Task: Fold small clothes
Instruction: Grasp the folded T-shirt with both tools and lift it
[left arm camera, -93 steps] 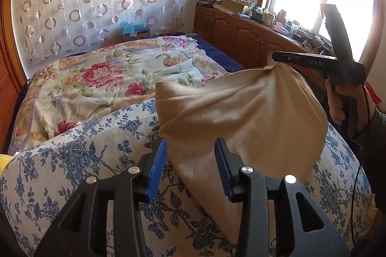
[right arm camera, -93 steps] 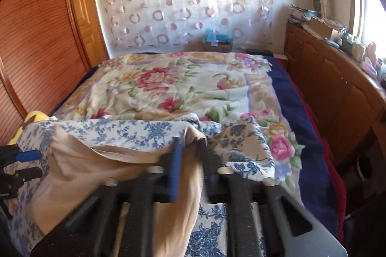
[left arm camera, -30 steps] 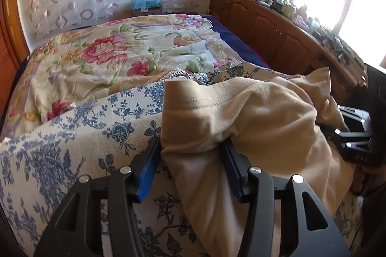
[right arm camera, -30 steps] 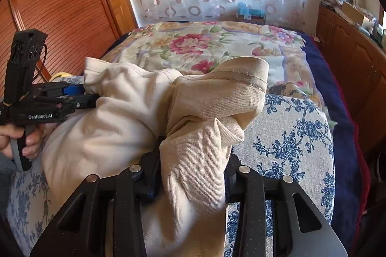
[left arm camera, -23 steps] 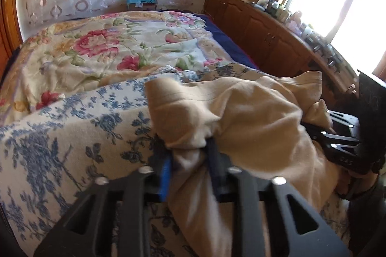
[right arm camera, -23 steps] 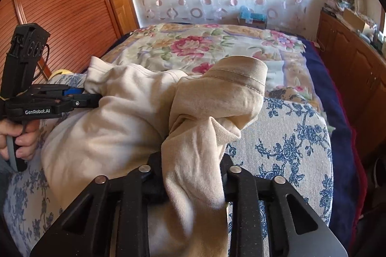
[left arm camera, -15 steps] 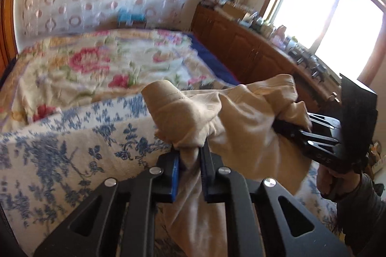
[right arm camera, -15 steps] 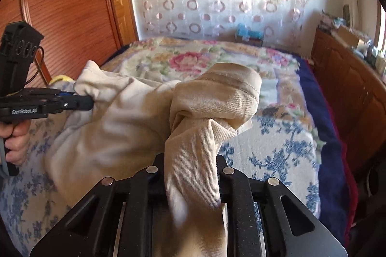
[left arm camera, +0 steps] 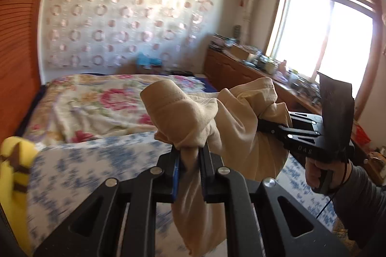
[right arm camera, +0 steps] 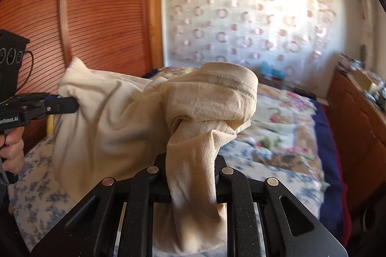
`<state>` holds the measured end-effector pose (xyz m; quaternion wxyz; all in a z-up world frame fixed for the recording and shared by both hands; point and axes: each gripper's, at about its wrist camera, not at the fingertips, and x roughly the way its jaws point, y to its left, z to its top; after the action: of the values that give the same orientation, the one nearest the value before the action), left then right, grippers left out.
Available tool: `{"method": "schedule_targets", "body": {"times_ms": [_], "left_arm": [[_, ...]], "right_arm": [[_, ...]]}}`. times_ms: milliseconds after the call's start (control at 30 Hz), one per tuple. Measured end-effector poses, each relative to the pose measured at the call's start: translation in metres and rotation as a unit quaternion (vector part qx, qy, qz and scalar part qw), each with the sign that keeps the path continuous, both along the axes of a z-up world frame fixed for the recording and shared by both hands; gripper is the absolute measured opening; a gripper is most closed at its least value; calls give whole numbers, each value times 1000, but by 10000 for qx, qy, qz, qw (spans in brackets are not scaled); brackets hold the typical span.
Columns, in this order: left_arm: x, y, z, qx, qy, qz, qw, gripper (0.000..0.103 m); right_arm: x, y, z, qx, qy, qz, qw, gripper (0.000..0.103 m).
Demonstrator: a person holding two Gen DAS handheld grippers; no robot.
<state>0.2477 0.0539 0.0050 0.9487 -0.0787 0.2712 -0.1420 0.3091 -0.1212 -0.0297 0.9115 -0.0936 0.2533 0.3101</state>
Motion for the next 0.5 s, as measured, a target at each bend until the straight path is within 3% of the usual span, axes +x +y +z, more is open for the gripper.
{"method": "schedule_targets", "body": {"times_ms": [267,500], "left_arm": [[-56,85,-24,188,7,1088,9939,10],[-68,153,-77,83,308,1871,9818,10]], "right_arm": [[3,125,-2,-270,-67,1040,9942,15],[23,248,-18,-817,-150,1807,9800,15]]}}
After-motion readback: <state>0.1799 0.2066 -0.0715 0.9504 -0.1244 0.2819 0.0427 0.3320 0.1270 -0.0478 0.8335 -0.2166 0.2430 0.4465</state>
